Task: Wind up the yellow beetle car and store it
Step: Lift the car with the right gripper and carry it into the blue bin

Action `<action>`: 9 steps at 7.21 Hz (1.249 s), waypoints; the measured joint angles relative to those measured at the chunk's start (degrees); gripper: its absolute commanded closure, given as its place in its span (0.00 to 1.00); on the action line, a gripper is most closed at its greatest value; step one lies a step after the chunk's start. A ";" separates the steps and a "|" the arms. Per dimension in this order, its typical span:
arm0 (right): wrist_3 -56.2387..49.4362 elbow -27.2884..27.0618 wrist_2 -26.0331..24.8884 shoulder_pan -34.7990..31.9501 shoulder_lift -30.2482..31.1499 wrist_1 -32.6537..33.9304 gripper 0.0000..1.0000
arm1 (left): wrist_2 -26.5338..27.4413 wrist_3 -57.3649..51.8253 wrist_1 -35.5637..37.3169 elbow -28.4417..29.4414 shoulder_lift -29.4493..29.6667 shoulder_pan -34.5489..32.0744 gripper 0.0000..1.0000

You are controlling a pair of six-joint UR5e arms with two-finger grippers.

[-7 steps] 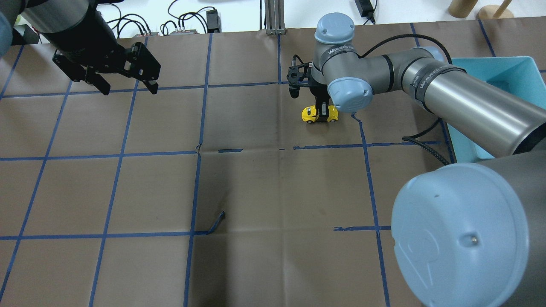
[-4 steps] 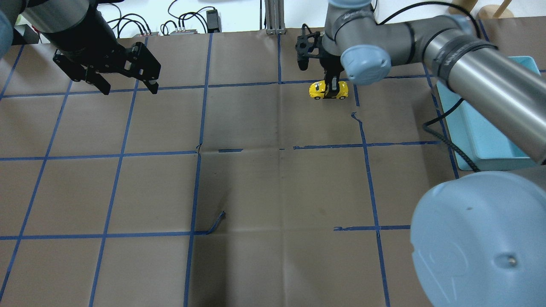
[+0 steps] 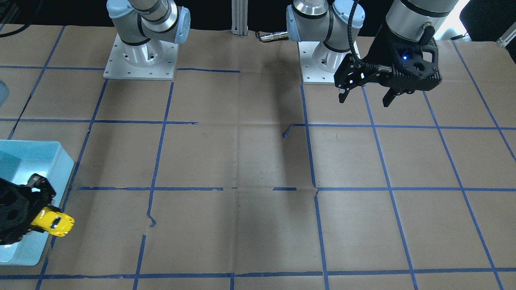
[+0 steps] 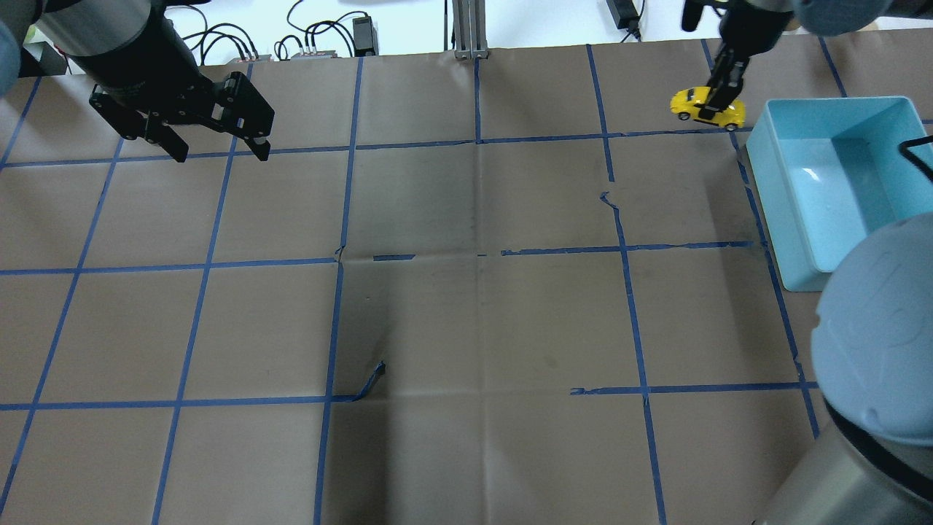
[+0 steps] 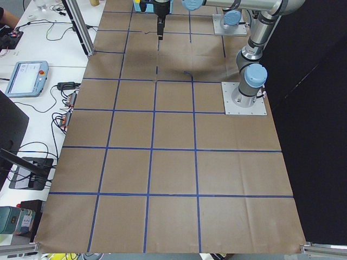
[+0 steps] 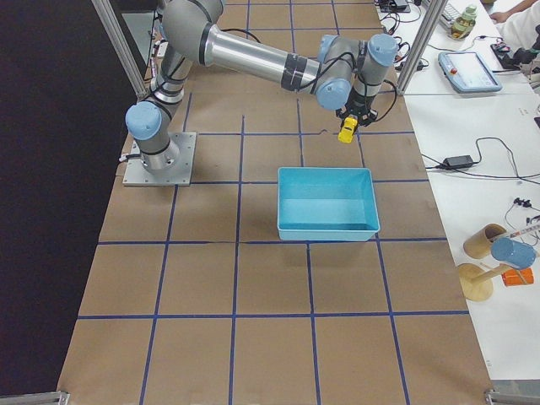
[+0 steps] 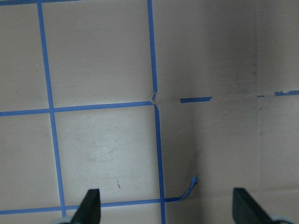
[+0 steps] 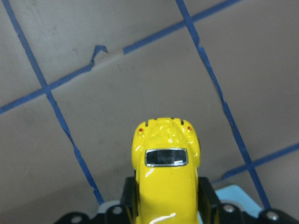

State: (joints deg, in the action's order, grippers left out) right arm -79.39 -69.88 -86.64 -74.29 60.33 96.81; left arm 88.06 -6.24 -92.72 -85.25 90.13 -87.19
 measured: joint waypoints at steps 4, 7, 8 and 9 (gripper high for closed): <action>12.78 2.52 0.16 8.23 -2.88 3.65 0.68 | 0.00 0.00 0.00 0.00 -0.03 0.00 0.01; 32.01 2.40 -0.18 14.36 -4.97 2.21 0.67 | 0.00 0.00 0.00 0.00 -0.04 0.00 0.01; 38.54 1.51 -0.26 15.41 -5.05 1.79 0.67 | 0.00 0.00 0.00 0.00 -0.04 0.00 0.01; 46.41 -0.46 -0.19 15.82 -4.69 1.71 0.67 | 0.00 0.00 -0.02 0.00 -0.04 0.00 0.01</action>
State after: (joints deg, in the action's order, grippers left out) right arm -32.98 -70.34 -86.84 -58.46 55.65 98.52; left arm 88.07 -6.24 -92.75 -85.25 90.09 -87.19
